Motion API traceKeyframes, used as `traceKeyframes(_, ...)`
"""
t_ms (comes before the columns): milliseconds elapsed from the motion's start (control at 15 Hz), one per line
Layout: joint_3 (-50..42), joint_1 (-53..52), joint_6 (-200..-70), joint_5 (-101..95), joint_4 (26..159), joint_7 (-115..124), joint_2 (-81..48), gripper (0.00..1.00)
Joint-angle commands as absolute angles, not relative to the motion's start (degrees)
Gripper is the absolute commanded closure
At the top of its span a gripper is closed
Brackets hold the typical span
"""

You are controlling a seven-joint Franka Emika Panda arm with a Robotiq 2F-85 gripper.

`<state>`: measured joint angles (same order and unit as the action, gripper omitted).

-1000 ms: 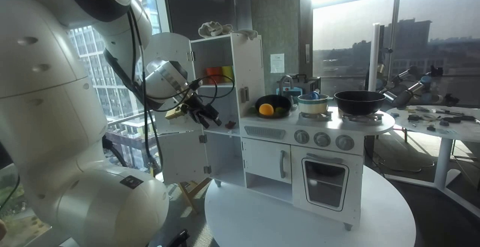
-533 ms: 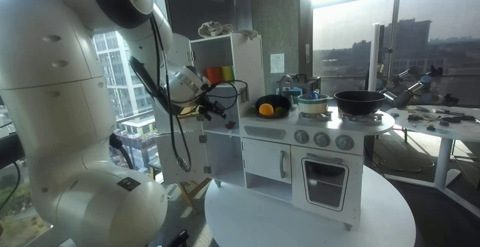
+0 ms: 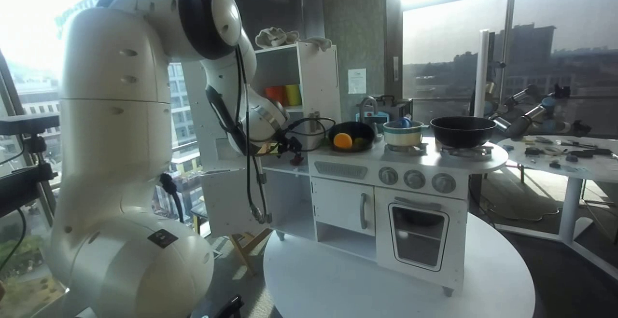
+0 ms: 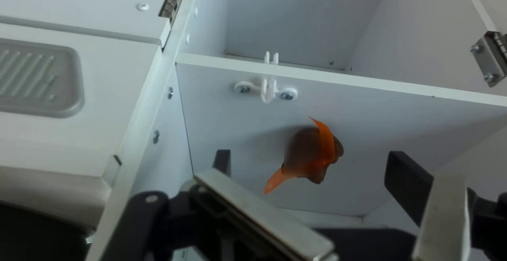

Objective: Firstly, shift the bottle to the plastic pot, then the yellow and brown toys to the bowl

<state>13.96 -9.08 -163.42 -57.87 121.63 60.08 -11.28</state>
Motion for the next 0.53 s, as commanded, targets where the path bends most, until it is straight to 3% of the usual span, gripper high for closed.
traceKeyframes(0, 13.46, -8.85, -164.87, -58.29, 113.28, 57.72, -18.66, 0.00)
traceKeyframes(467, 15.01, -8.34, -166.05, -56.19, 106.85, 53.31, -26.48, 0.00)
